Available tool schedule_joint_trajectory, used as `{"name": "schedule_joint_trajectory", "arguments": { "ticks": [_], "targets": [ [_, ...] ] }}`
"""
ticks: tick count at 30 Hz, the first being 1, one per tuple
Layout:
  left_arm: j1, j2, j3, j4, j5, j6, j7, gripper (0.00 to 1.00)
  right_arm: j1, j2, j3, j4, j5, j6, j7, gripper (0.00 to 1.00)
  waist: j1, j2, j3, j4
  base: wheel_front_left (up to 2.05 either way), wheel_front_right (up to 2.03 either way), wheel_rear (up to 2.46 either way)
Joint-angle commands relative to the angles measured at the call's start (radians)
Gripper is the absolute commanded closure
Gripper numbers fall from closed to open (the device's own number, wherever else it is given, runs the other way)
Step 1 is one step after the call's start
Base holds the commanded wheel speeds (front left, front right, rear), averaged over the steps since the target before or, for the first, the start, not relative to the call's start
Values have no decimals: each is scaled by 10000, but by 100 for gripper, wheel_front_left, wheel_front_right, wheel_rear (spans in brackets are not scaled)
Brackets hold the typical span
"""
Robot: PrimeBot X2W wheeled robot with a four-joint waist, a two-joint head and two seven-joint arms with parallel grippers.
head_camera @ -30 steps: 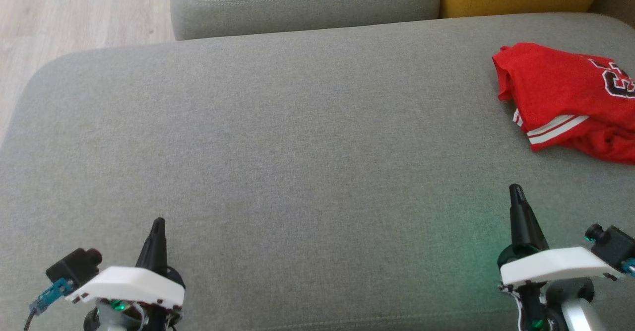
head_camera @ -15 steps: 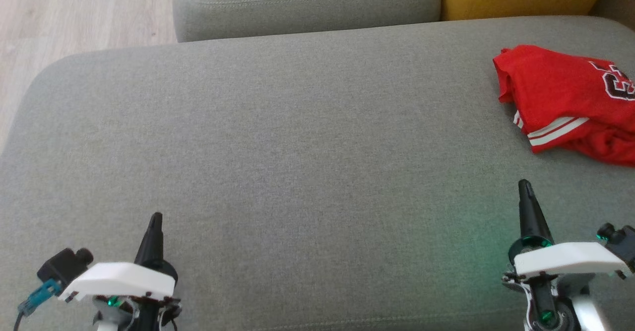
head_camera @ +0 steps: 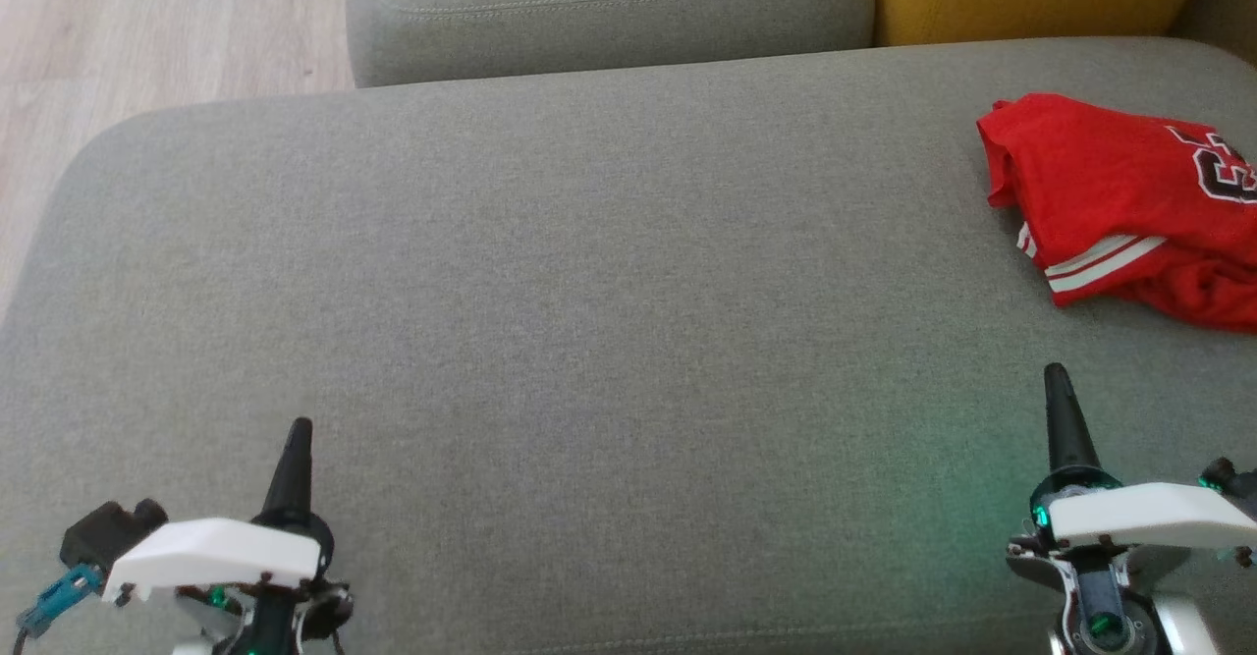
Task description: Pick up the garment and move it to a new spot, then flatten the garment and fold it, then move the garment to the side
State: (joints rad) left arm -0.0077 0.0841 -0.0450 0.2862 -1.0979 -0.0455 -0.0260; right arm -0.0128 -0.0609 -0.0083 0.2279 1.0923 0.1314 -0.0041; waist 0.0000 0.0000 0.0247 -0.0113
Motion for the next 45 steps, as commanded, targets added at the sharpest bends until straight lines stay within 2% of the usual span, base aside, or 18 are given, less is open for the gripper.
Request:
{"name": "schedule_joint_trajectory", "arguments": {
  "ticks": [1, 45],
  "targets": [
    [-639, 39, 402, -364, -281, -110, 105, 100, -594, -180, 63, -277, 328, -5, 58, 100, 0, 0, -7, 4, 0, 0, 0],
    [-997, -330, 1573, -406, -4994, -835, 1373, 100, -911, -170, -656, 137, 5371, -7, 848, 100, 0, 0, -211, 111, 0, 0, 0]
  ]
}}
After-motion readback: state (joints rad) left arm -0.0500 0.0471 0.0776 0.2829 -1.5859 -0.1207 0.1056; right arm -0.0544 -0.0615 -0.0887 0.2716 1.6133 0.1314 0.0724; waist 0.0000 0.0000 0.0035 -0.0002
